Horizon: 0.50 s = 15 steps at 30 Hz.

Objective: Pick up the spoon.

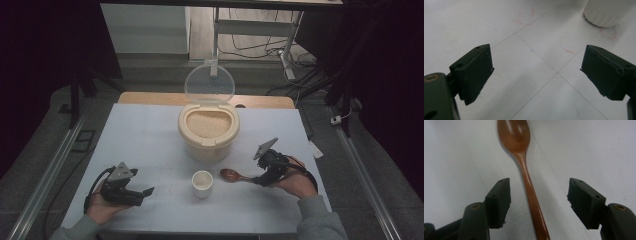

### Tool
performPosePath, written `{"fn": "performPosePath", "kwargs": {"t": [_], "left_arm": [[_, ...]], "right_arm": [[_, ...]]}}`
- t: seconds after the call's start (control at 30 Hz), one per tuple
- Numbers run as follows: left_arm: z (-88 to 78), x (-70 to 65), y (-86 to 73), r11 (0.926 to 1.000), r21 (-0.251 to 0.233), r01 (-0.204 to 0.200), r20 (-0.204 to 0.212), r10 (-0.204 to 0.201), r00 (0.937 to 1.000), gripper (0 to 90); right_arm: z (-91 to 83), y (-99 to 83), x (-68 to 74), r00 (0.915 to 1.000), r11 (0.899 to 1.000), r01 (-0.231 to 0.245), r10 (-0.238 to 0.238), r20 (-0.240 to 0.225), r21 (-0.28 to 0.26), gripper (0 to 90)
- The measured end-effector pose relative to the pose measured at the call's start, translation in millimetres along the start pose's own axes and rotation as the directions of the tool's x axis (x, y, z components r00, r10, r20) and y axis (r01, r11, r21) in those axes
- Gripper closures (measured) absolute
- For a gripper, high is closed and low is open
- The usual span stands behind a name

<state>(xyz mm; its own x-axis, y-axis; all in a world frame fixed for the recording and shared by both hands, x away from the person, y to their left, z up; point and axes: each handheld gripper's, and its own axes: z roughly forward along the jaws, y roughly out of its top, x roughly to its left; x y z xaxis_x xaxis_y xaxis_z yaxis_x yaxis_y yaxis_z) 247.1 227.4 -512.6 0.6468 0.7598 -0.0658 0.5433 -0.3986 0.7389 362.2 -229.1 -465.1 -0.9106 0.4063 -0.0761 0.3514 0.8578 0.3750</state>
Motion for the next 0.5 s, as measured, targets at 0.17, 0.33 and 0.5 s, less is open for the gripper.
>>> {"fn": "performPosePath", "kwargs": {"t": [0.17,0.33,0.5], "left_arm": [[0.2,-0.1,-0.2,1.0,0.004,-0.002,0.001,0.002,1.0,10.2],[0.8,-0.1,-0.3,1.0,0.008,-0.004,0.001,0.004,1.0,10.2],[1.0,-0.4,-0.3,0.9999,0.009,-0.006,0.0,0.006,1.0,10.2]], "right_arm": [[9.5,-4.6,-2.2,0.9999,0.998,0.015,-0.015,0.001,0.066,40.2],[16.0,-11.8,-3.7,0.9998,0.995,0.019,-0.018,-0.009,0.098,44.7],[21.3,-14.5,-4.7,0.9995,0.992,0.021,-0.017,-0.028,0.127,50.9]]}}
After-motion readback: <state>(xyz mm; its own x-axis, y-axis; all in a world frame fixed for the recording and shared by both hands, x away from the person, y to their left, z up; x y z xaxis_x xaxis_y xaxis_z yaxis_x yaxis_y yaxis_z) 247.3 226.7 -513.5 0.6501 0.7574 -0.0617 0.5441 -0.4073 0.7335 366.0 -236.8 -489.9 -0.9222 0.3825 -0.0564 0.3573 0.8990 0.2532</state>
